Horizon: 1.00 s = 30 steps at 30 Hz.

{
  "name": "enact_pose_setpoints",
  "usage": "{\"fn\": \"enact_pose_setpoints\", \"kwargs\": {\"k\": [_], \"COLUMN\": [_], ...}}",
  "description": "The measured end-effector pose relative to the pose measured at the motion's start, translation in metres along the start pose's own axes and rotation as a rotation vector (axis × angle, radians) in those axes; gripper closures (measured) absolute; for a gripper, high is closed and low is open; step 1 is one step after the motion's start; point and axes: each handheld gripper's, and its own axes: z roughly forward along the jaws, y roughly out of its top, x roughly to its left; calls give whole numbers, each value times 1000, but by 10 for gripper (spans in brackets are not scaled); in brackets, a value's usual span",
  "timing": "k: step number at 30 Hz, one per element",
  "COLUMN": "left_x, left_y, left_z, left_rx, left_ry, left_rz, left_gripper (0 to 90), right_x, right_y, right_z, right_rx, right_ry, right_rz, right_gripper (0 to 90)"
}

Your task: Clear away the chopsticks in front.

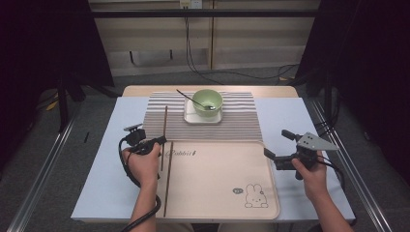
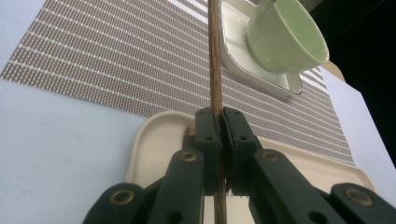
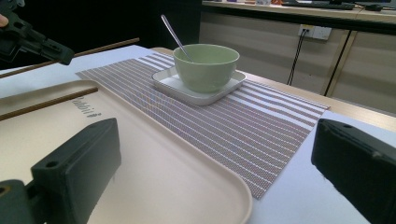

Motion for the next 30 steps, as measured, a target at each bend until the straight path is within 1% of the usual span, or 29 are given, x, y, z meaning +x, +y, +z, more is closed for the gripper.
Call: {"fn": "enact_pose_setpoints", "kwargs": {"k": [3,8,9,10,11,12,13,14,15,16,18,19,20,22,25,26,27,28,30], "left_x": [2,4,4,4,5,6,6,7,7,8,9,9,10,12,12,11,11,12,11], "left_y": [-4,-8,-10,-11,-11,-13,-13,-15,-15,-17,-17,-18,-21,-22,-24,-26,-28,-29,-31], "left_z": [-1,-4,-4,-6,-7,-11,-11,-12,-12,-14,-16,-17,-20,-23,-26,-27,-29,-30,-30], "left_rx": [-5,0,-10,-7,-11,-7,-7,-16,-16,-11,-14,-16,-20,-17,-20,-26,-25,-31,-31], "left_ry": [-5,-5,-14,-9,-14,-9,-9,-16,-16,-8,-12,-2,-5,-13,-13,-10,-3,-7,0], "left_rz": [-4,5,-5,-7,-5,11,11,-3,-3,7,4,9,5,2,4,-3,6,9,8], "left_gripper": [858,859,859,858,858,858,858,859,858,858,859,858,859,859,859,858,858,859,858], "right_x": [0,0,0,0,0,1,1,1,1,1,1,1,2,2,2,3,2,2,2], "right_y": [0,0,0,0,0,0,0,0,0,0,0,1,0,0,0,0,0,1,1], "right_z": [0,0,1,0,0,-1,-1,-2,-2,-2,-2,-2,-2,-2,-3,-3,-3,-3,-4], "right_rx": [0,0,0,3,3,4,4,2,2,-3,-3,0,-1,6,3,1,0,-3,-3], "right_ry": [1,1,-2,3,3,-1,-1,2,2,3,-1,-5,0,-5,1,-1,-4,-4,-5], "right_rz": [1,-1,-5,-10,-10,-10,-10,-16,-16,-13,-12,-13,-11,-13,-17,-10,-9,-10,-15], "right_gripper": [12,12,12,12,12,12,12,12,12,12,12,12,12,12,12,12,12,12,12]}}
